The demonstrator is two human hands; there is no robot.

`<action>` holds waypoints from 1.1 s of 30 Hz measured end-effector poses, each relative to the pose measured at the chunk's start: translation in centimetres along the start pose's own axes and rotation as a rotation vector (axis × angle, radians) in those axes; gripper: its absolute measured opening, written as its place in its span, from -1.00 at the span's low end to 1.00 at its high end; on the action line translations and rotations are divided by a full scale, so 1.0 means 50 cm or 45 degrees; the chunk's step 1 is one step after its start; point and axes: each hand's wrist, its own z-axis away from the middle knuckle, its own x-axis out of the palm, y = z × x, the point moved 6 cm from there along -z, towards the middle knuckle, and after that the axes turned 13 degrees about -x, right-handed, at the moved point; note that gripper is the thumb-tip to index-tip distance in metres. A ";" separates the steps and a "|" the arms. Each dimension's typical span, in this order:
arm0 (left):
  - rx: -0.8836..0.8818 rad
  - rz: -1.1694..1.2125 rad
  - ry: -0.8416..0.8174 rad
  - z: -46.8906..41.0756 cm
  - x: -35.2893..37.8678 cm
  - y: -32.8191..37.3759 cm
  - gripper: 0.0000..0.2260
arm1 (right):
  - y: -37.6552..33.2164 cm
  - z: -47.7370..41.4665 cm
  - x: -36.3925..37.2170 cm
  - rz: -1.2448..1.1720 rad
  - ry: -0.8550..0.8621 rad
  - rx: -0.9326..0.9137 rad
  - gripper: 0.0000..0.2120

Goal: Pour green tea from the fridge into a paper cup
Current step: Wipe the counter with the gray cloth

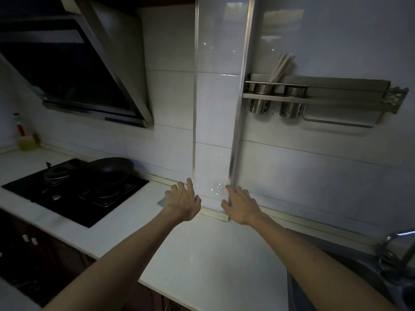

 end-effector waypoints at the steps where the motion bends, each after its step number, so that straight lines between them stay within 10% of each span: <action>1: -0.003 -0.005 -0.004 -0.006 0.005 -0.016 -0.39 | -0.015 -0.009 0.003 -0.013 0.014 0.010 -0.47; 19: 0.059 -0.105 -0.078 -0.178 0.084 -0.408 -0.46 | -0.305 -0.159 0.197 0.137 -0.125 0.032 -0.47; 33: 0.020 -0.142 -0.244 -0.327 0.229 -0.448 -0.43 | -0.245 -0.333 0.247 0.055 -0.135 0.099 -0.50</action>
